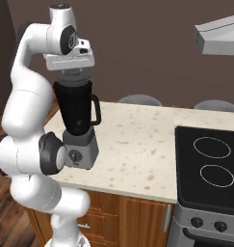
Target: Close the lid blender by securely placing the lid on top.
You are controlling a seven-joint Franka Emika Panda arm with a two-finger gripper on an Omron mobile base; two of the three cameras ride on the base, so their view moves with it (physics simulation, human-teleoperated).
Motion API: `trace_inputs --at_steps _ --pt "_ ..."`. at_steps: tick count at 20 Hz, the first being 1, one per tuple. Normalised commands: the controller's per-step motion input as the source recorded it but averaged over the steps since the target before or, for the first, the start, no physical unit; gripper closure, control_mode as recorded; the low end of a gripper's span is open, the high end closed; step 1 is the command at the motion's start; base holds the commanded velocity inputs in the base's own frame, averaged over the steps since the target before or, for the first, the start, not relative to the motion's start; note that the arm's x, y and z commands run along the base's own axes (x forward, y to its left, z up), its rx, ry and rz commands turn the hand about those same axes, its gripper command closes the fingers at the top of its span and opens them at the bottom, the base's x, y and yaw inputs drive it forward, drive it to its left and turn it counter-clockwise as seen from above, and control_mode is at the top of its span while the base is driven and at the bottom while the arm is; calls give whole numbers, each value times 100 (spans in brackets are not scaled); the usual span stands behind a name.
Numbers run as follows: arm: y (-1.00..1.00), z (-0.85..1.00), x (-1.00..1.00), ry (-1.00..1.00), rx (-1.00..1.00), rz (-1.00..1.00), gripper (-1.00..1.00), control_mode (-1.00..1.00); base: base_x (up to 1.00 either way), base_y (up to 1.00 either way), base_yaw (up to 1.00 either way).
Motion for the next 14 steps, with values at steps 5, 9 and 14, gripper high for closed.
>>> trace_inputs --at_steps 5,9,14 --pt "0 -16 4 7 0 5 100 -100 0 0 0" --pt "0 -26 -39 -1 0 4 100 -100 0 0 0" --pt "0 -26 -50 -3 0 2 100 -100 0 0 0"
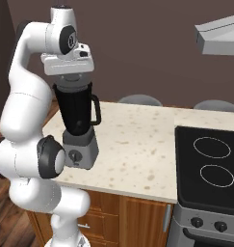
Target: Close the lid blender by securely placing the lid on top.
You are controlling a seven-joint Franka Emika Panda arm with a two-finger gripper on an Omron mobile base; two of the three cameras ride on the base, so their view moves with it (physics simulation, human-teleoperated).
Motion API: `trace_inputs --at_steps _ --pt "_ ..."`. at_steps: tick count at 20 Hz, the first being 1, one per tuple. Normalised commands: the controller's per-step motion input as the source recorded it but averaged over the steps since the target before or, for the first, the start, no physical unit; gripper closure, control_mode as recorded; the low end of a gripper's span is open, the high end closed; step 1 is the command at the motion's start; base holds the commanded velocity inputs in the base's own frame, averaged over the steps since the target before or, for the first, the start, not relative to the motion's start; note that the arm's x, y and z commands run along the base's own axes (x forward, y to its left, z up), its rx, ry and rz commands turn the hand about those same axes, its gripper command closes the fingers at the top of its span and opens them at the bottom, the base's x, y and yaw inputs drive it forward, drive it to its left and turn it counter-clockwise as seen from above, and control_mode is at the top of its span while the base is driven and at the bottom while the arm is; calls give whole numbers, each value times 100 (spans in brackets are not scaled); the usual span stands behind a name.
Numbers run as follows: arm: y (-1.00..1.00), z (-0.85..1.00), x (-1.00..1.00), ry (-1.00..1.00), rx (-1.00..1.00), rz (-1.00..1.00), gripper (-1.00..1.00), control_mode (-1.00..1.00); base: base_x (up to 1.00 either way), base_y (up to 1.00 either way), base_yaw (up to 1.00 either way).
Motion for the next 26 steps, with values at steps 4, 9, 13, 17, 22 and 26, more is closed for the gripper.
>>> trace_inputs --at_steps 4,9,13,17,22,26 --pt "0 -17 -10 1 0 2 100 -100 0 0 0" --pt "0 0 0 3 0 2 100 -100 0 0 0" --pt "0 -5 -6 1 0 0 100 -100 0 0 0" --pt "0 -23 -10 -5 -2 0 100 -100 0 0 0" --pt "0 -14 -22 -19 -5 0 100 -100 0 0 0" --pt "0 -33 -2 -4 -7 0 100 -100 0 0 0"
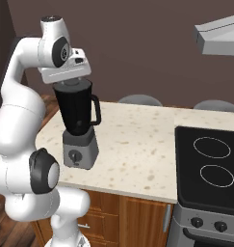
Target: Close the lid blender by securely placing the lid on top.
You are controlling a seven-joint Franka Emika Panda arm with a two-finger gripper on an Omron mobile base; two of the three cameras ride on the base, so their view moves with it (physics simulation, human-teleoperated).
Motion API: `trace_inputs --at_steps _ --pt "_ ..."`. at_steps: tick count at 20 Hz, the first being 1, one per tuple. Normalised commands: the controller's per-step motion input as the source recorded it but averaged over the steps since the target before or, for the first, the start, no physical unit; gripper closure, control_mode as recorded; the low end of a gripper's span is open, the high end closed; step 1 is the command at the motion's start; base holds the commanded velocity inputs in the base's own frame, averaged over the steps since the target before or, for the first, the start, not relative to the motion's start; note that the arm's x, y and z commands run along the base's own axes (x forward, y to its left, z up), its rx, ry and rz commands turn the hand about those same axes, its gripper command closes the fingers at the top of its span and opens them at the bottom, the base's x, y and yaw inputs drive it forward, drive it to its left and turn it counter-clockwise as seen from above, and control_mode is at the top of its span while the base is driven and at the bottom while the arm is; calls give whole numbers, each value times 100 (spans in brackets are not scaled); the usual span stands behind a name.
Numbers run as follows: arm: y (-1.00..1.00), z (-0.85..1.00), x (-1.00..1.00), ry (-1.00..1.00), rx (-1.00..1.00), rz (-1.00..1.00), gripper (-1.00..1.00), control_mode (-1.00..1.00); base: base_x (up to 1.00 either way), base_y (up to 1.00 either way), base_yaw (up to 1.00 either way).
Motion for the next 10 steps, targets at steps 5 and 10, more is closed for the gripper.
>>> trace_inputs --at_steps 5,10 --pt "0 -37 0 3 -1 0 100 -100 0 0 0" --pt "0 -25 -8 0 0 0 -100 -100 0 0 0"
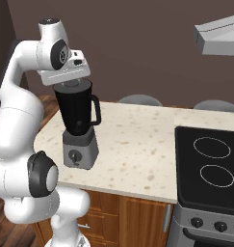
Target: Close the lid blender by securely placing the lid on top.
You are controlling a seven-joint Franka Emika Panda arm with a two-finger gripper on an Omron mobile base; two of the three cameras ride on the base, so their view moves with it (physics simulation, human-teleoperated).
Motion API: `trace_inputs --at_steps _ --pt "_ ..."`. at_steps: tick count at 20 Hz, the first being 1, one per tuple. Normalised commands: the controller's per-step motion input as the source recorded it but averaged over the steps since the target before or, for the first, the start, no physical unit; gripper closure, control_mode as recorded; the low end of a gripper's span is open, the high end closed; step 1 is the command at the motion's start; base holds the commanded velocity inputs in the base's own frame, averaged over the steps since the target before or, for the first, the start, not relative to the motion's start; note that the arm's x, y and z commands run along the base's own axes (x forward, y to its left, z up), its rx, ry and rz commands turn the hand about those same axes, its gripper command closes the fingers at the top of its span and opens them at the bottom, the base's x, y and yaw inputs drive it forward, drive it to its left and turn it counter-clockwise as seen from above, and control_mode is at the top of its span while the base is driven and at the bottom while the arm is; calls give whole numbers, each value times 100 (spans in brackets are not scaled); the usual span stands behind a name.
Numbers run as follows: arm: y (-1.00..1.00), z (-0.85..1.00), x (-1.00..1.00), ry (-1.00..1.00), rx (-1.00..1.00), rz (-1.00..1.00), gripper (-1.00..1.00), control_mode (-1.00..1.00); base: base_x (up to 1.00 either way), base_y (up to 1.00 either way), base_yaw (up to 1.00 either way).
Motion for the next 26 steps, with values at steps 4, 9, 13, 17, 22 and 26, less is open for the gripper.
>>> trace_inputs --at_steps 4,9,13,17,22,26 --pt "0 -8 -7 0 0 0 -100 -100 0 0 0" --pt "0 -1 -2 0 0 0 -100 -100 0 0 0" --pt "0 0 0 0 0 0 -100 -100 0 0 0" --pt "0 0 0 0 0 0 -100 -100 0 0 0" --pt "0 0 -17 -5 0 0 -100 -100 0 0 0" --pt "0 11 -42 -11 0 0 -100 -100 0 0 0"
